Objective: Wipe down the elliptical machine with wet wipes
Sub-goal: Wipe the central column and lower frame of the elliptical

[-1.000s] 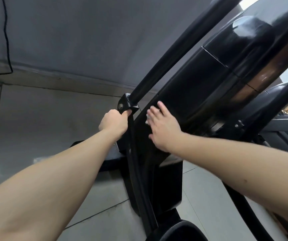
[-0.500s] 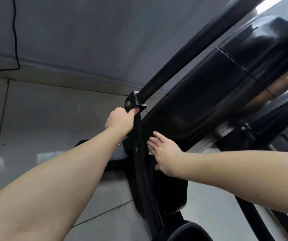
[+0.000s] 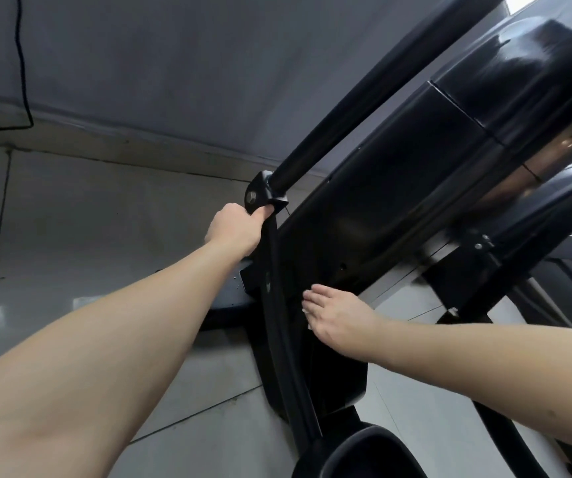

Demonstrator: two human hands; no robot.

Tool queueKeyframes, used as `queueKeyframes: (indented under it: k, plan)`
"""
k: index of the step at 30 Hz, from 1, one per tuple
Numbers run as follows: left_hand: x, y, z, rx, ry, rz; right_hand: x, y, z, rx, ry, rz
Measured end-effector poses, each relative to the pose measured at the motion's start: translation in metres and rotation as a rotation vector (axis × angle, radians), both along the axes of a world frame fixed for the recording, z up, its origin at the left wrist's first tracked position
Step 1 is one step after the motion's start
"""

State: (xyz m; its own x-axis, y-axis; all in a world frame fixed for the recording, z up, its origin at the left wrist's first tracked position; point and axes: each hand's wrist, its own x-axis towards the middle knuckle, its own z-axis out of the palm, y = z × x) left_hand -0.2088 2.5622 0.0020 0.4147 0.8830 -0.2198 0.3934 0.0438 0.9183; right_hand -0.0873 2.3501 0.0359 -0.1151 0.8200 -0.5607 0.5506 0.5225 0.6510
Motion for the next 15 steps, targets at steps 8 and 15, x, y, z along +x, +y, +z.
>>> queueKeyframes:
  k: [8,15]
  plan:
    - [-0.013,-0.007,0.018,-0.019,0.028,0.062,-0.044,0.007,0.078,0.497,0.751,-0.070]
    - [-0.013,-0.005,0.025,0.360,0.010,-0.091,-0.088,0.055,0.130,0.776,1.016,-0.336]
